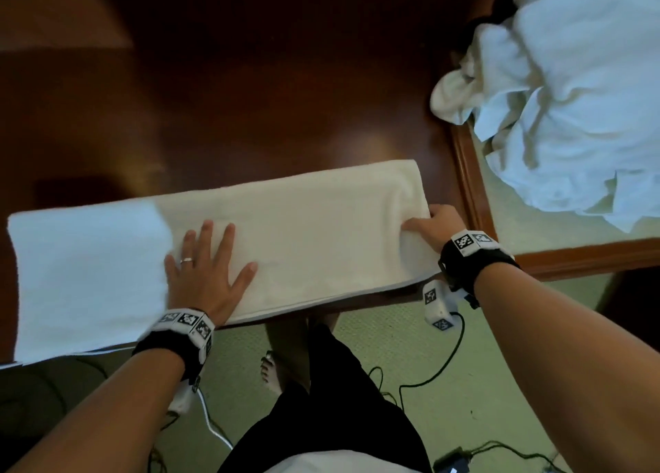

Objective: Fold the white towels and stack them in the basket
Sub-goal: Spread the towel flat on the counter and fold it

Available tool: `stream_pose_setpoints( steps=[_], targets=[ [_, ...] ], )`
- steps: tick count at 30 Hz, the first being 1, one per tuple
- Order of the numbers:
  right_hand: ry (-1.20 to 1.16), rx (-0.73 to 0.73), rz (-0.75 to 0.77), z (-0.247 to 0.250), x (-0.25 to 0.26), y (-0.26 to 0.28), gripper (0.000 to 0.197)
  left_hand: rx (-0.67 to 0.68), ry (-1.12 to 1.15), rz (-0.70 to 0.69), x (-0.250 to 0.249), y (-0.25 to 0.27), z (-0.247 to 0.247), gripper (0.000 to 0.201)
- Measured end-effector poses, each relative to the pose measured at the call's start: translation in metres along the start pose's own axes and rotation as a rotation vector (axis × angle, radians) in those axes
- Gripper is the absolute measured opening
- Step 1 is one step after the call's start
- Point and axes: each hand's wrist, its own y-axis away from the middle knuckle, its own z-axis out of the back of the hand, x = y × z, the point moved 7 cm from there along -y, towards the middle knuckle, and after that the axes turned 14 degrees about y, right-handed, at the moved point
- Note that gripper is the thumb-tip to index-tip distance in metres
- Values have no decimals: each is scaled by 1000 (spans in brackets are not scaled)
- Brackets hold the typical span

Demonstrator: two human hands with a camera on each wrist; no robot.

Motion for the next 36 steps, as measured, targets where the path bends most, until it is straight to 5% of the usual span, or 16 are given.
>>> stream_pose_setpoints(
  steps=[10, 16, 22, 29, 33, 36],
  targets=[
    [358, -637, 304, 205, 154, -39, 24, 77, -76, -141, -11, -10, 27, 78],
    [405, -774, 407, 235, 204, -14, 20, 140, -133, -227, -53, -41, 44, 63],
    [521, -786, 714, 159, 225, 50, 18, 113, -108, -350, -52, -61, 69, 61],
    [644, -649, 941, -26, 214, 139, 36, -131, 224, -253, -12, -67, 143, 55],
    [732, -460, 813, -122, 178, 152, 36, -66, -18, -616, -24, -52, 134, 63],
    [705, -421, 709, -141, 150, 158, 43, 62, -273, -843, -39, -41, 102, 56]
  ],
)
